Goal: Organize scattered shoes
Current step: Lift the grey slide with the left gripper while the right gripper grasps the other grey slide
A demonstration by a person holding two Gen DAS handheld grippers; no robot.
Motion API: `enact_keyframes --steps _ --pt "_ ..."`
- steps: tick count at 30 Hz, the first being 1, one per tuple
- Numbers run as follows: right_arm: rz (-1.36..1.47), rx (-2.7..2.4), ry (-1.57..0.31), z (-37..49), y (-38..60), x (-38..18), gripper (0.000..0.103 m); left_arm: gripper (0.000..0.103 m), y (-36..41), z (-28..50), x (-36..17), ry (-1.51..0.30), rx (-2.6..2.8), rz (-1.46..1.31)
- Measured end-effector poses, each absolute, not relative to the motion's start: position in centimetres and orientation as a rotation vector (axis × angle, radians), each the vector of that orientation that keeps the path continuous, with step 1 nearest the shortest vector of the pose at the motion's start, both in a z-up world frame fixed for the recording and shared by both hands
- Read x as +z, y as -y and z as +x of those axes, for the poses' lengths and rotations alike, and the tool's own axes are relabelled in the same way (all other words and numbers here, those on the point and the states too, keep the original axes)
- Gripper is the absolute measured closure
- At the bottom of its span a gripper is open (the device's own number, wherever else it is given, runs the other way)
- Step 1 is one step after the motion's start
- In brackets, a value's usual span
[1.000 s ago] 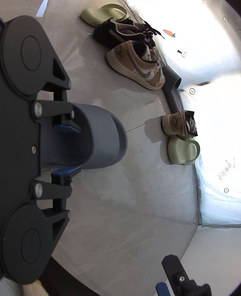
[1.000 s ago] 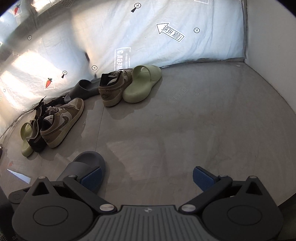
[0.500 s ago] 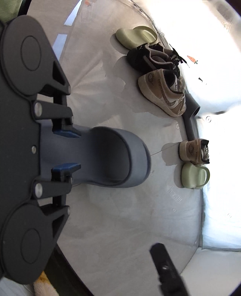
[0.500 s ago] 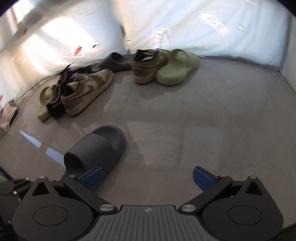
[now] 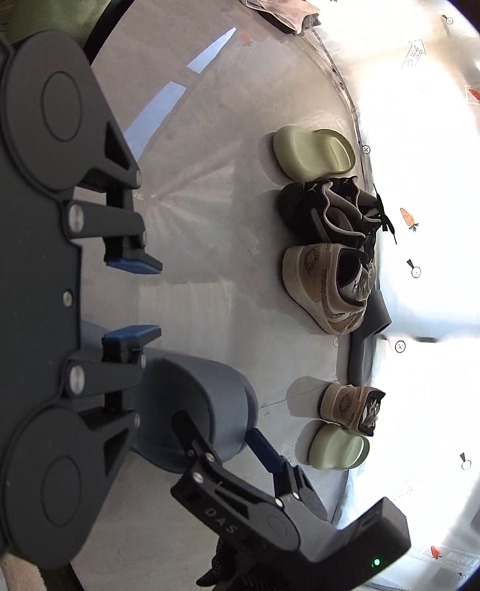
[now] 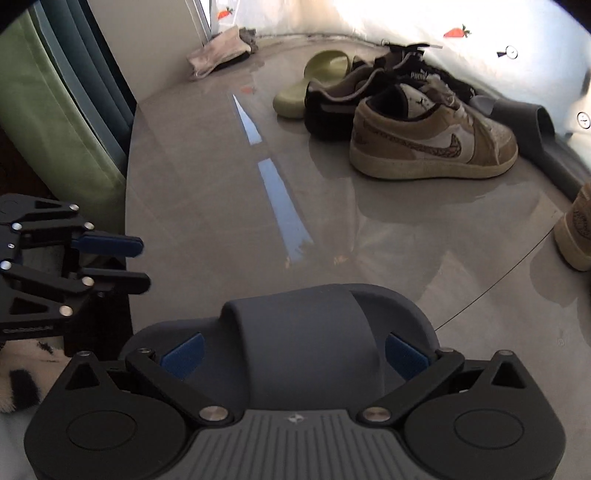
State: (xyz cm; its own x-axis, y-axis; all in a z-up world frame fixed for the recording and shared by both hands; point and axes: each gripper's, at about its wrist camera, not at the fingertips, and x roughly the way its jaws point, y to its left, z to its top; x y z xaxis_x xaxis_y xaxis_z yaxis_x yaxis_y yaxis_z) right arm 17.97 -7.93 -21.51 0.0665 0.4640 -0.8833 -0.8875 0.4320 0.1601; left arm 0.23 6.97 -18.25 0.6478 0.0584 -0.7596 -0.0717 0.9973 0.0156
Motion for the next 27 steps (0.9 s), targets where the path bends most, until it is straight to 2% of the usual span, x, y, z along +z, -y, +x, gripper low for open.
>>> enact_keyframes --steps 3,5,7,14,17,22,25,27 --pt "-0.49 1.025 -1.09 17.9 7.8 -22.6 0.009 0.072 -7.2 0.6 -18.2 -0.857 0.078 -0.001" --pt "-0.451 0.928 -1.049 17.4 8.5 -22.6 0.011 0.072 -7.5 1.1 -18.2 -0.855 0.078 0.0" --pt "-0.414 0.795 -1.022 17.1 9.1 -22.6 0.023 0.072 -7.7 1.7 -18.4 -0.865 0.069 -0.002" --pt "-0.085 0.155 -1.026 17.2 15.7 -22.9 0.029 0.072 -6.8 4.1 -18.8 -0.878 -0.011 0.025" --pt "0.141 -0.079 -1.112 17.6 20.5 -22.5 0.028 0.072 -6.0 4.9 -19.0 -0.883 -0.054 0.046" --pt "0.291 0.044 -1.27 16.4 23.8 -21.8 0.017 0.072 -4.9 5.7 -19.1 -0.882 -0.113 0.084" --pt "0.152 0.259 -1.271 14.5 24.2 -20.2 0.014 0.072 -4.5 5.9 -19.1 -0.878 -0.133 0.104" --pt "-0.036 0.381 -1.192 12.7 23.8 -18.5 0.011 0.072 -4.4 6.0 -19.1 -0.877 -0.137 0.108"
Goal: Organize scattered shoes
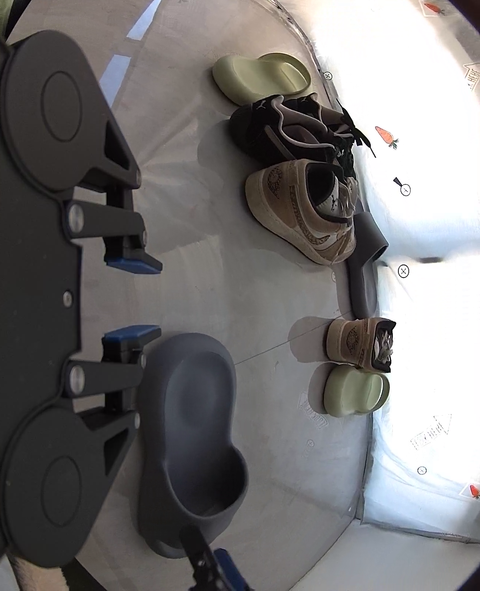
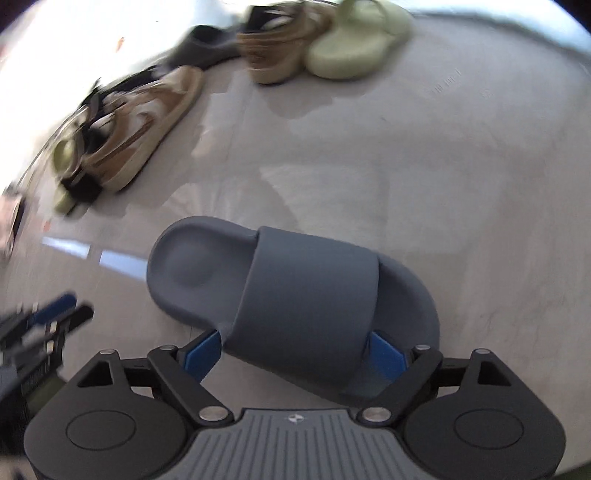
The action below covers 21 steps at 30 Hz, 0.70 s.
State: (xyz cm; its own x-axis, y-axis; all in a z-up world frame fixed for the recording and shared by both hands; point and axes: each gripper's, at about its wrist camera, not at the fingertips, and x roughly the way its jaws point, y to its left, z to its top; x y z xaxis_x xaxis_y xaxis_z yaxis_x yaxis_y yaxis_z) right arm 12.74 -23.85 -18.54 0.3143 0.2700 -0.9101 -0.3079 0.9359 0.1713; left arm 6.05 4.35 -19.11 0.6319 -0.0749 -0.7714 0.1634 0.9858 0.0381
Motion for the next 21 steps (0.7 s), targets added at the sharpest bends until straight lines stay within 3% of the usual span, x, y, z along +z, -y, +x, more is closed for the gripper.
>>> enact_keyframes --steps 5,15,21 --pt "-0.454 0.616 -0.913 9.8 23.4 -16.3 0.004 0.072 -4.1 6.5 -19.1 -0.88 -0.142 0.094" --pt "-0.763 0.934 -1.003 15.0 18.3 -21.5 0.004 0.072 -3.0 5.9 -18.7 -0.86 -0.13 0.111" --pt "-0.638 0.8 -0.97 14.6 16.8 -22.1 0.005 0.072 -3.9 4.6 -18.5 -0.868 -0.038 0.06"
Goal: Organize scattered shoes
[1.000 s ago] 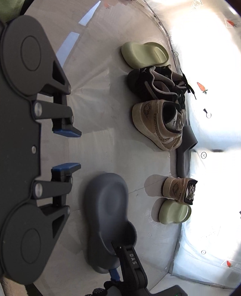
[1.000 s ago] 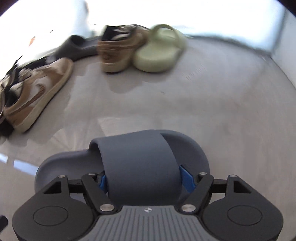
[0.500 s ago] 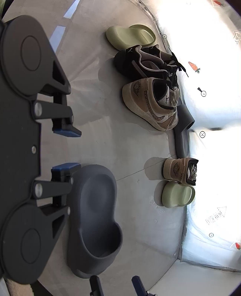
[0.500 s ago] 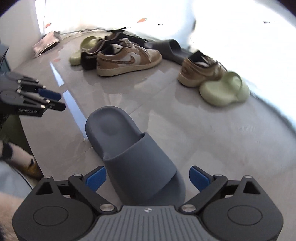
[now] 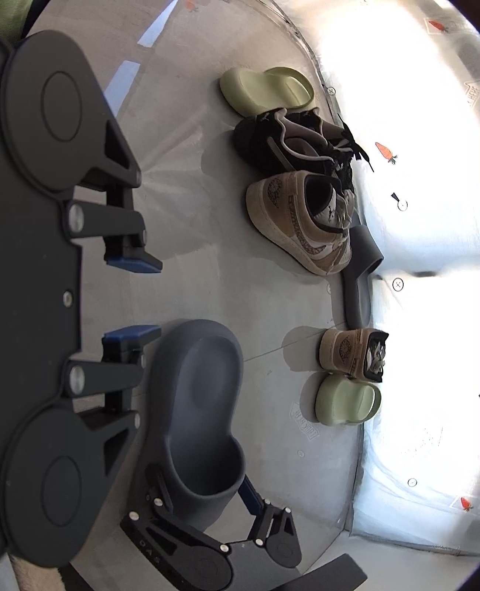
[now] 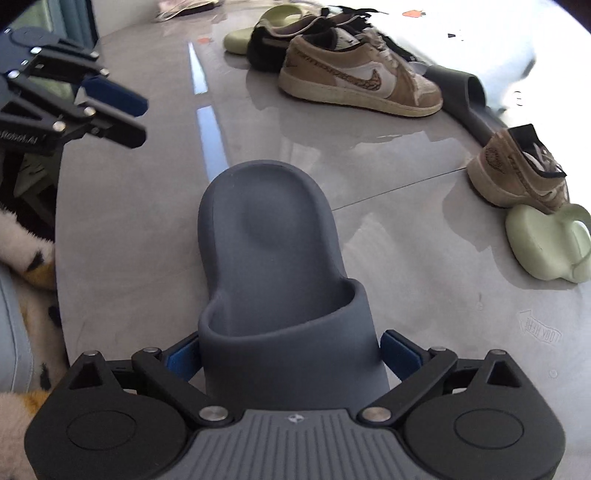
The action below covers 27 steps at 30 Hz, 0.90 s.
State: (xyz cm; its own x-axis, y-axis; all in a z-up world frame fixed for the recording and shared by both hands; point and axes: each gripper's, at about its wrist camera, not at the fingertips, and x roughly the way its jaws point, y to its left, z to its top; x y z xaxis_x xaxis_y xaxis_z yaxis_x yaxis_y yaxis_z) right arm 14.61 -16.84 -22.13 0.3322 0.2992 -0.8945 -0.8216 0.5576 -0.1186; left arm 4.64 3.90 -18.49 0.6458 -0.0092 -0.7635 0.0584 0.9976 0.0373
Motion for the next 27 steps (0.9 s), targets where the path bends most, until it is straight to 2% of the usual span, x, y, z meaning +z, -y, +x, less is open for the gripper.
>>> enact_keyframes --steps 7,18,27 --pt "-0.19 0.171 -1.071 14.5 16.6 -21.9 0.004 0.071 -3.3 2.9 -18.5 -0.887 0.034 0.03" --pt "-0.04 0.386 -1.125 14.5 20.6 -21.8 0.003 0.071 -1.5 0.8 -18.6 -0.923 0.079 0.048" --pt "-0.016 0.258 -1.154 14.0 15.8 -22.0 0.003 0.071 -5.4 2.2 -18.2 -0.899 0.105 0.044"
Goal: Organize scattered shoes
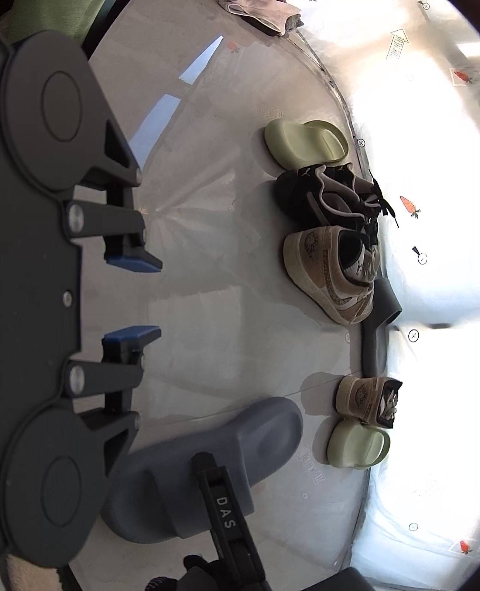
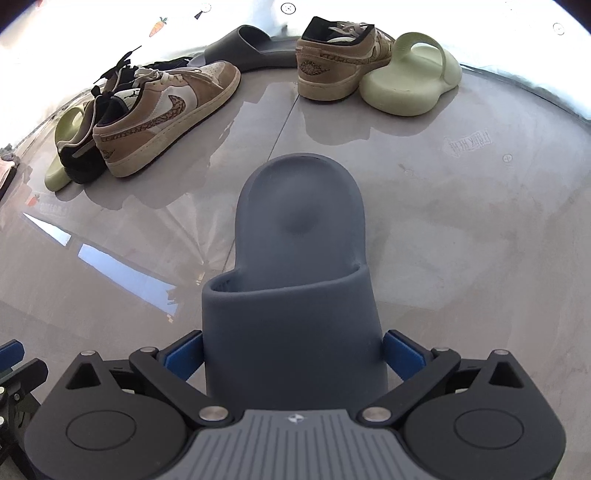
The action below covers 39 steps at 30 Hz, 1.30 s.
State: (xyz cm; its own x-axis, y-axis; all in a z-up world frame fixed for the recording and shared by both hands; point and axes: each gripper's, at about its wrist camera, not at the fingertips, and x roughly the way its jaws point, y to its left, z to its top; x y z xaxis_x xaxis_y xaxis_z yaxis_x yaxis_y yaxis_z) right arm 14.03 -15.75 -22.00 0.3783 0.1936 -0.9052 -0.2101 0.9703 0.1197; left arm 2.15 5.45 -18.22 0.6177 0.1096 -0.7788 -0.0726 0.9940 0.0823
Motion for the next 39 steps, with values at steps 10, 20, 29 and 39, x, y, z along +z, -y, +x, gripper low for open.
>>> enact_keyframes --steps 10,20,29,39 --pt "0.022 0.15 -1.149 14.5 7.9 -22.5 0.003 0.071 -13.8 5.7 -18.2 -0.865 0.046 0.031" --pt "0.206 0.037 -1.085 13.9 7.2 -21.6 0.002 0.056 -17.8 10.6 -17.0 -0.846 -0.104 -0.069" --pt "0.249 0.011 -0.91 14.8 10.6 -17.8 0.001 0.041 -14.7 20.6 -14.5 -0.718 -0.137 -0.119" --pt "0.291 -0.017 -0.939 21.7 13.5 -18.9 0.001 0.032 -8.5 38.6 -13.8 -0.752 -0.119 -0.152"
